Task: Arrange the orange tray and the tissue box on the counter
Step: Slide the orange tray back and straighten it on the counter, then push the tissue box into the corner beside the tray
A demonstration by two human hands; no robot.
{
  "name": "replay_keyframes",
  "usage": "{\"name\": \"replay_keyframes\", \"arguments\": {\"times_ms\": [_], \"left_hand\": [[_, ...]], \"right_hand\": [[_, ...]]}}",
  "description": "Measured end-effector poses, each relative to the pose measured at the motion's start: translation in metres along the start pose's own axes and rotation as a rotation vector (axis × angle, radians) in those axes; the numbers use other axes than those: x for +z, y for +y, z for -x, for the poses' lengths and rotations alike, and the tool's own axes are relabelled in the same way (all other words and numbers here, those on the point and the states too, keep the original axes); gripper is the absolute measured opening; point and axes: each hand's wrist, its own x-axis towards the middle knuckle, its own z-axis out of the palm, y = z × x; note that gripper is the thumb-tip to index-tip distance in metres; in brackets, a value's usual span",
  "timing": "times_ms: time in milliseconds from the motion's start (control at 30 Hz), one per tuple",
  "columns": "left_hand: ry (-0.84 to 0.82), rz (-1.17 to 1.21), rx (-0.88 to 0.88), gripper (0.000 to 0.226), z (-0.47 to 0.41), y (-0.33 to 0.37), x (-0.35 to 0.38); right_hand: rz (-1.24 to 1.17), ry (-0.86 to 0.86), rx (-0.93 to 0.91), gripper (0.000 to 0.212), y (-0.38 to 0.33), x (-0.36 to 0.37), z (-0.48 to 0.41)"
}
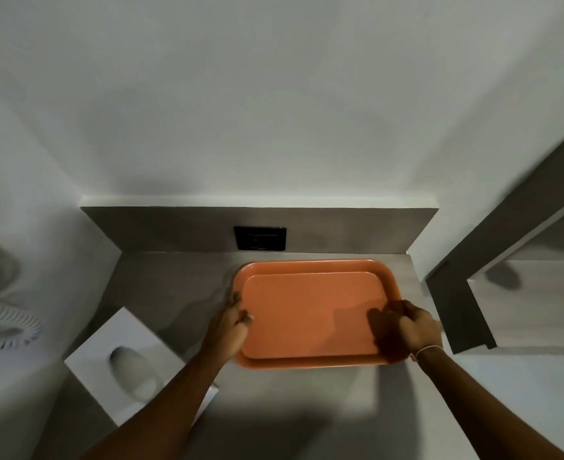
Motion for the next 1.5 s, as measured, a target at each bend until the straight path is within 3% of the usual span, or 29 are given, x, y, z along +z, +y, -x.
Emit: {"name": "replay_keyframes", "arguments": {"times_ms": [100, 167, 267, 367, 433, 533, 900, 1067, 1200, 1267, 1400, 1500], "left_hand": [[-0.045, -0.020, 0.039, 0.055, -0.006, -0.001, -0.002], [-0.041, -0.181, 0.064, 0.058, -0.007, 0.001, -0.001], [0.046, -0.535, 0.185, 0.064, 0.014, 0.006, 0.011], [0.082, -0.658, 0.289, 0.071, 0.063, 0.000, 0.037], [0.063, -0.687, 0.320, 0.072, 0.089, -0.009, 0.052], [0.014, -0.708, 0.310, 0.069, 0.104, -0.018, 0.063], [0.002, -0.828, 0.278, 0.070, 0.072, -0.016, 0.058], [0.150, -0.689, 0.297, 0.067, 0.082, -0.015, 0.040], [0.358, -0.471, 0.236, 0.059, 0.110, -0.047, -0.013], [0.410, -0.403, 0.108, 0.061, 0.128, -0.073, -0.040], [0.439, -0.321, -0.151, 0.072, 0.158, -0.116, -0.067], [0.401, -0.280, -0.280, 0.071, 0.167, -0.133, -0.069]], "right_hand": [[0.031, 0.005, -0.007, 0.016, 0.002, 0.003, 0.000], [0.079, 0.009, -0.032, 0.030, 0.002, 0.004, 0.004], [0.312, -0.010, -0.241, 0.055, 0.009, 0.011, 0.028], [0.448, -0.112, -0.493, 0.068, 0.027, 0.031, 0.079], [0.568, -0.179, -0.568, 0.069, 0.044, 0.044, 0.103], [0.727, -0.215, -0.554, 0.072, 0.063, 0.054, 0.108], [0.757, -0.143, -0.561, 0.073, 0.050, 0.062, 0.088], [0.615, -0.158, -0.592, 0.072, 0.028, 0.069, 0.100], [0.423, -0.304, -0.782, 0.068, -0.034, 0.111, 0.119], [0.382, -0.417, -0.912, 0.068, -0.069, 0.143, 0.131], [0.444, -0.600, -1.211, 0.066, -0.127, 0.207, 0.161], [0.543, -0.689, -1.331, 0.062, -0.149, 0.243, 0.175]]}}
